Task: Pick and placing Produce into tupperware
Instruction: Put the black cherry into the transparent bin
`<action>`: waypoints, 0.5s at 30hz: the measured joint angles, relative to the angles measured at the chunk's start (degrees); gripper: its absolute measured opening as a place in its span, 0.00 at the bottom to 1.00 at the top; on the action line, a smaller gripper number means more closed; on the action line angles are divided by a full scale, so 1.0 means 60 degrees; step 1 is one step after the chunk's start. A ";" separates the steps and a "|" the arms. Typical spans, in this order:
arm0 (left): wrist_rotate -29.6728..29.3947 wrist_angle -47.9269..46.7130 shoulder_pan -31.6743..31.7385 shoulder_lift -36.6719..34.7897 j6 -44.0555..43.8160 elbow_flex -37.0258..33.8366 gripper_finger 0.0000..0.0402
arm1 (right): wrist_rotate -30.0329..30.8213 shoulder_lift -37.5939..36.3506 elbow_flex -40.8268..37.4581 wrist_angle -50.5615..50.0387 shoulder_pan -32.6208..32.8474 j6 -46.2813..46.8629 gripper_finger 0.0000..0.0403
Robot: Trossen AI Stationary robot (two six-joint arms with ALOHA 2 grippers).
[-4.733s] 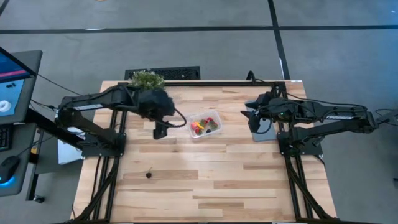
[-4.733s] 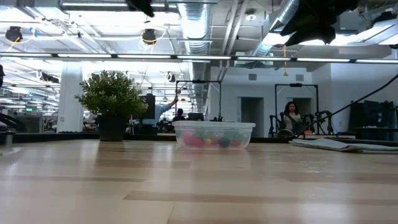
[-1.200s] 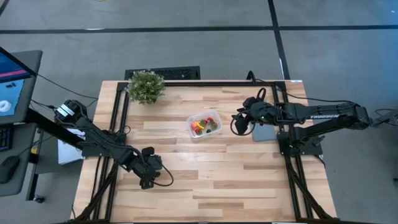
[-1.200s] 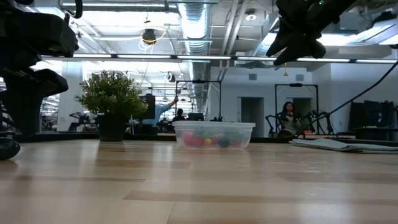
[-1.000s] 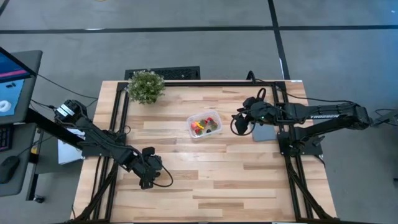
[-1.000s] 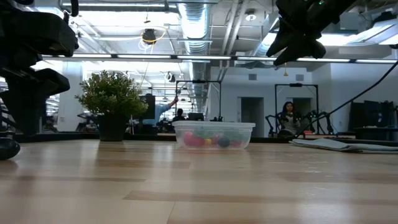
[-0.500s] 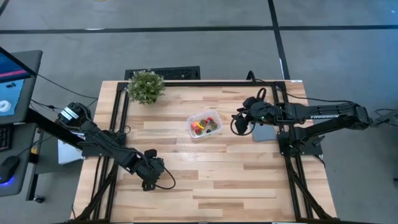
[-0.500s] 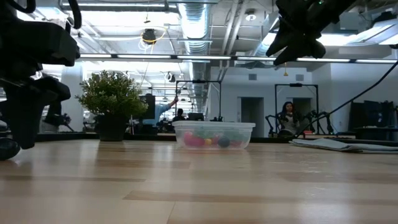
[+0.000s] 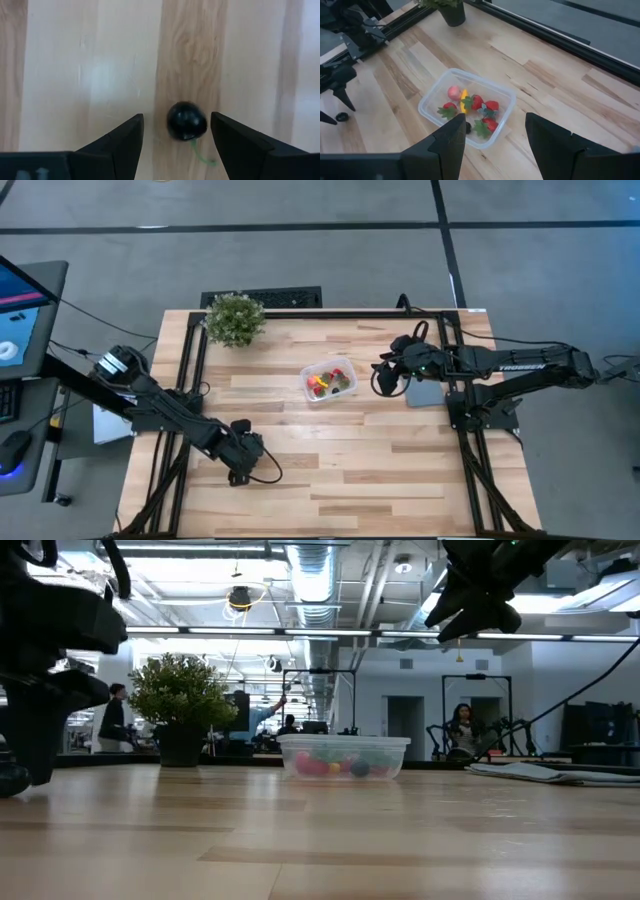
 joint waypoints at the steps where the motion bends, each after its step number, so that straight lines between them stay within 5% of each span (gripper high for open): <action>1: 0.0014 -0.0026 -0.0002 0.0049 0.0003 0.0000 0.55 | -0.0002 0.0000 0.0000 0.0000 -0.0004 0.0000 0.57; 15: 0.0168 0.0093 0.0176 0.0283 -0.0066 0.0026 0.55 | 0.0000 0.0000 0.0000 0.0062 -0.0004 0.0000 0.57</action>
